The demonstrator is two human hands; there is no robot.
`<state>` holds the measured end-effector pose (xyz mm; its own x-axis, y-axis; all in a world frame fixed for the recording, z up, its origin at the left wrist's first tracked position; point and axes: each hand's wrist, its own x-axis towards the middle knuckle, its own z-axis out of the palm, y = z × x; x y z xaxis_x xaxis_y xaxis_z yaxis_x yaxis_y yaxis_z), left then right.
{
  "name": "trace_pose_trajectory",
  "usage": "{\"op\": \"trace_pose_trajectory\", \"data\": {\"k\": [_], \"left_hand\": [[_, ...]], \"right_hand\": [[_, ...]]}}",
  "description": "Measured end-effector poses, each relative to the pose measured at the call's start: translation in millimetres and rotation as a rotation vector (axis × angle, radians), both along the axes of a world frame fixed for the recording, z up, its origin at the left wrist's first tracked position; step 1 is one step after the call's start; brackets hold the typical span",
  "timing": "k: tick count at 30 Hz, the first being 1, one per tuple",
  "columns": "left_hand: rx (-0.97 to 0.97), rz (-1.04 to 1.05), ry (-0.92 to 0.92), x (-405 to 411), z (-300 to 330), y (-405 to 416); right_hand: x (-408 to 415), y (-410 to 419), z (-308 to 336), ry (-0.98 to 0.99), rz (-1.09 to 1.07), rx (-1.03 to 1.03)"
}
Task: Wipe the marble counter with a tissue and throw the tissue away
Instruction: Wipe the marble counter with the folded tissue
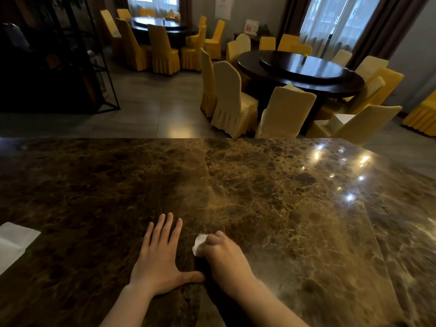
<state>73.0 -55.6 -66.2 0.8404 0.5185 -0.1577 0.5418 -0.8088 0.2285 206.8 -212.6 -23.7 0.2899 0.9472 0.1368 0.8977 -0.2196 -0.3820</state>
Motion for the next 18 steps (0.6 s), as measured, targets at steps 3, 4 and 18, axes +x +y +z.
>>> {"op": "trace_pose_trajectory", "data": {"k": [3, 4, 18], "left_hand": [[-0.007, 0.008, -0.021, 1, -2, 2], [-0.006, 0.004, -0.026, 0, -2, 2], [0.006, 0.01, -0.017, 0, 2, 0]], "right_hand": [[19, -17, -3, -0.055, -0.096, -0.024], [30, -23, -2, -0.079, -0.207, -0.013], [57, -16, 8, -0.076, -0.618, -0.031]]}}
